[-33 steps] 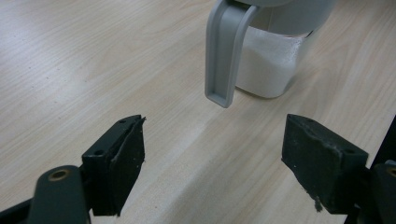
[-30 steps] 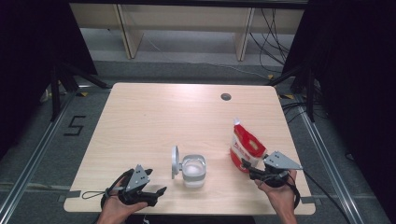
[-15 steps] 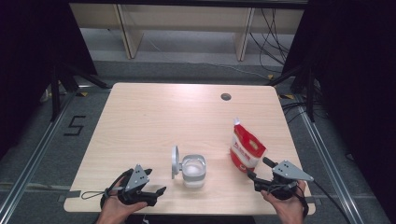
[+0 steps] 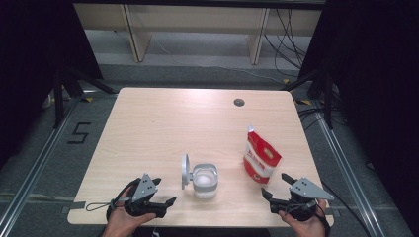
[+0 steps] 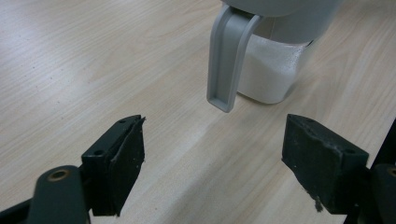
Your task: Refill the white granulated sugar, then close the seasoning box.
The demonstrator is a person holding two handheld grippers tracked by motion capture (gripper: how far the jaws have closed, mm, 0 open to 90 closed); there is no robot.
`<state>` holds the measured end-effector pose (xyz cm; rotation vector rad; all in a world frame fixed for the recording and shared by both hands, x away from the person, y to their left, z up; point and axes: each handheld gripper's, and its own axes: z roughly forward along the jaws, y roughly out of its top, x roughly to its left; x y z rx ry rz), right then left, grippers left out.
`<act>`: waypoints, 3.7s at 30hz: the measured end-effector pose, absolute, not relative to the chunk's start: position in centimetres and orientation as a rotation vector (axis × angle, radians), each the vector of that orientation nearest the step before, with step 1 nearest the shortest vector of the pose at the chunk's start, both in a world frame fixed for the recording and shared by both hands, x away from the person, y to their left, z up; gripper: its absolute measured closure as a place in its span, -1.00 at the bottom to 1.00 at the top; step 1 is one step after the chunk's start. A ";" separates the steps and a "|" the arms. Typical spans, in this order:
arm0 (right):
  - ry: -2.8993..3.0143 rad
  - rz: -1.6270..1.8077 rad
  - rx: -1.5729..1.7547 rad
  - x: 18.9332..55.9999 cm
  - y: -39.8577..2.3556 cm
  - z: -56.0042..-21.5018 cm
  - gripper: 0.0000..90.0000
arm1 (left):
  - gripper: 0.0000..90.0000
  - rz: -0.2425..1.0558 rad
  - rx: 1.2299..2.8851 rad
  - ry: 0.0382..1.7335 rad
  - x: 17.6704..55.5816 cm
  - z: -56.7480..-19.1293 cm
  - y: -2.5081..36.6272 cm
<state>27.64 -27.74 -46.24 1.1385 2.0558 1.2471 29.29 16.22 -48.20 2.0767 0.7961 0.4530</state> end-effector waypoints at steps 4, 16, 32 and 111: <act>2.083 1.229 1.110 27.4 -27.9 -46.4 -0.64 | -0.54 0.449 2.089 0.779 29.3 -48.2 16.2; 2.099 1.183 1.118 26.8 -28.0 -46.6 -0.62 | -0.56 0.442 2.080 0.815 29.3 -48.1 16.2; 2.121 1.156 1.097 27.0 -27.7 -46.8 -0.60 | -0.36 0.421 2.032 0.814 29.3 -47.9 16.4; 2.132 1.163 1.088 27.2 -27.8 -46.9 -0.58 | 0.99 0.362 1.966 0.721 31.3 -44.4 14.6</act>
